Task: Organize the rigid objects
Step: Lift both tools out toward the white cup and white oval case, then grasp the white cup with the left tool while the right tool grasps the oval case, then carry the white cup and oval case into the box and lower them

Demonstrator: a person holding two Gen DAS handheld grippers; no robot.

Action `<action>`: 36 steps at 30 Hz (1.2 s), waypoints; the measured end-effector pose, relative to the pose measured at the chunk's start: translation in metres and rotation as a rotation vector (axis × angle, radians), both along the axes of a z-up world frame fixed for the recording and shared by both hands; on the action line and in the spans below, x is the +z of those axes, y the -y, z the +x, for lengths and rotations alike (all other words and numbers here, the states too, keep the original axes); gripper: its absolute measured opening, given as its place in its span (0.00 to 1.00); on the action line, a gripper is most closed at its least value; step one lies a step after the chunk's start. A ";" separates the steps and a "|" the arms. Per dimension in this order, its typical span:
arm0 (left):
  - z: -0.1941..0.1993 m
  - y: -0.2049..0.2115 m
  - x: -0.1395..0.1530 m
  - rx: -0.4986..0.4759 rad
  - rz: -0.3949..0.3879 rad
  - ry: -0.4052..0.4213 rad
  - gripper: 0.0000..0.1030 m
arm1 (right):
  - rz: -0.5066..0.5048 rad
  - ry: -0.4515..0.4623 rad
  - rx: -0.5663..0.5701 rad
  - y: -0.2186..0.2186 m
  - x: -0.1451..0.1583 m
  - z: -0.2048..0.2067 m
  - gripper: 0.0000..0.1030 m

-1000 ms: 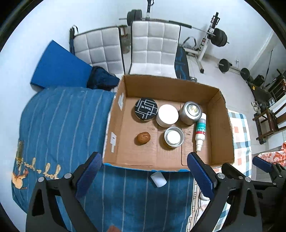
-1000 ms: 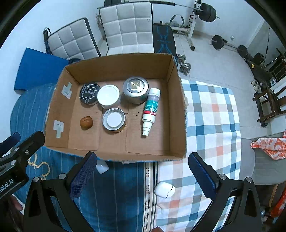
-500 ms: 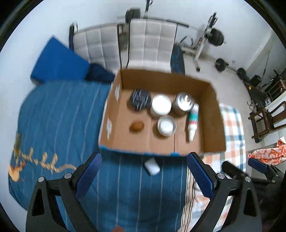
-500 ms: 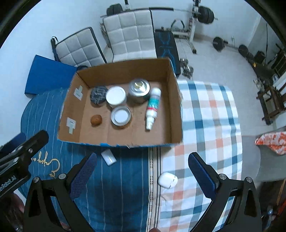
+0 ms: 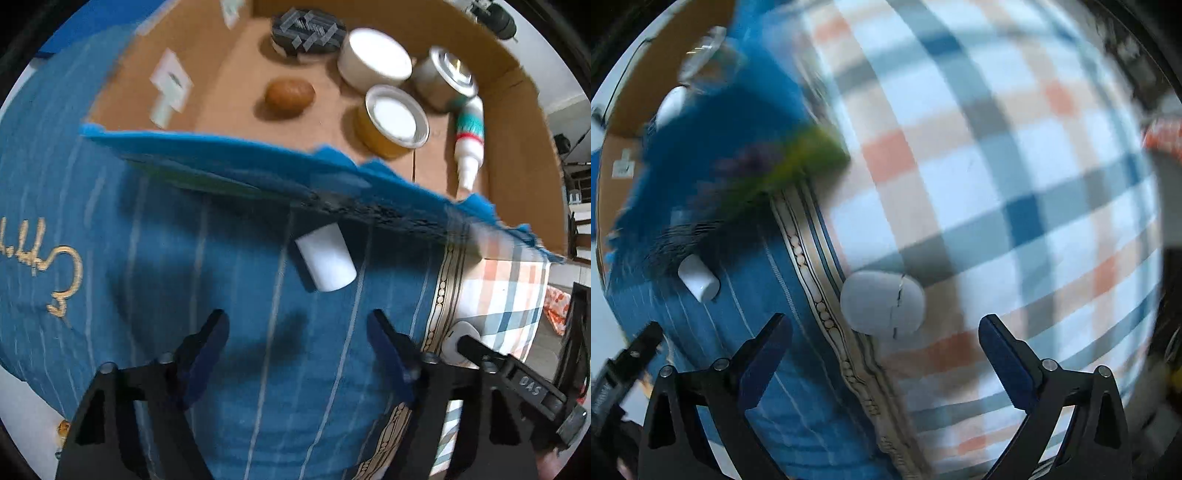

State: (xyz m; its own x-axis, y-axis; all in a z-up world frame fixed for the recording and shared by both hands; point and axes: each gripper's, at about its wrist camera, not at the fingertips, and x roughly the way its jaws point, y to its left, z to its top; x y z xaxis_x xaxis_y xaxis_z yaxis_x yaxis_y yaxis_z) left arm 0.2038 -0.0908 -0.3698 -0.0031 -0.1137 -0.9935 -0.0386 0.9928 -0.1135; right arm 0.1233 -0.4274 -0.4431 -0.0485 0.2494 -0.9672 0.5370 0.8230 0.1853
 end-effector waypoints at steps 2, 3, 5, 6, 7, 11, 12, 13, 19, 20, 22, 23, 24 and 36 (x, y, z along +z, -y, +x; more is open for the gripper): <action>0.004 0.008 -0.014 -0.006 -0.004 -0.034 0.68 | 0.048 -0.018 -0.054 -0.001 -0.016 -0.004 0.93; 0.006 0.011 -0.018 -0.005 -0.007 -0.044 0.68 | 0.057 -0.020 -0.063 -0.002 -0.021 -0.004 0.87; 0.011 0.017 -0.026 0.003 -0.019 -0.058 0.68 | 0.026 -0.043 -0.063 -0.008 -0.030 -0.003 0.74; 0.013 0.019 -0.029 0.009 -0.023 -0.064 0.68 | -0.001 -0.034 -0.062 -0.010 -0.028 -0.002 0.72; 0.017 0.021 -0.033 0.017 -0.028 -0.073 0.68 | -0.037 -0.032 -0.054 -0.013 -0.026 0.000 0.61; 0.028 0.025 -0.049 0.039 -0.024 -0.101 0.68 | -0.053 -0.046 -0.068 -0.014 -0.026 -0.001 0.58; 0.031 0.027 -0.054 0.041 -0.015 -0.108 0.68 | -0.051 -0.048 -0.062 -0.014 -0.026 -0.001 0.58; 0.033 0.027 -0.058 0.045 -0.010 -0.110 0.56 | -0.053 -0.049 -0.051 -0.015 -0.027 -0.001 0.58; 0.028 0.033 -0.064 -0.017 0.055 -0.072 0.28 | -0.065 -0.063 0.038 -0.027 -0.030 -0.009 0.57; 0.025 0.033 -0.063 -0.029 0.059 -0.067 0.28 | -0.062 -0.066 0.052 -0.031 -0.031 -0.011 0.57; 0.011 0.035 -0.063 -0.081 0.102 -0.057 0.28 | -0.064 -0.076 0.105 -0.040 -0.033 -0.014 0.57; 0.002 0.036 -0.065 -0.098 0.115 -0.056 0.28 | -0.066 -0.086 0.137 -0.046 -0.034 -0.017 0.58; -0.010 0.037 -0.064 -0.124 0.130 -0.047 0.28 | -0.076 -0.088 0.155 -0.051 -0.035 -0.018 0.58; -0.050 0.032 -0.061 -0.122 0.104 -0.049 0.28 | -0.167 -0.119 0.314 -0.098 -0.040 -0.021 0.57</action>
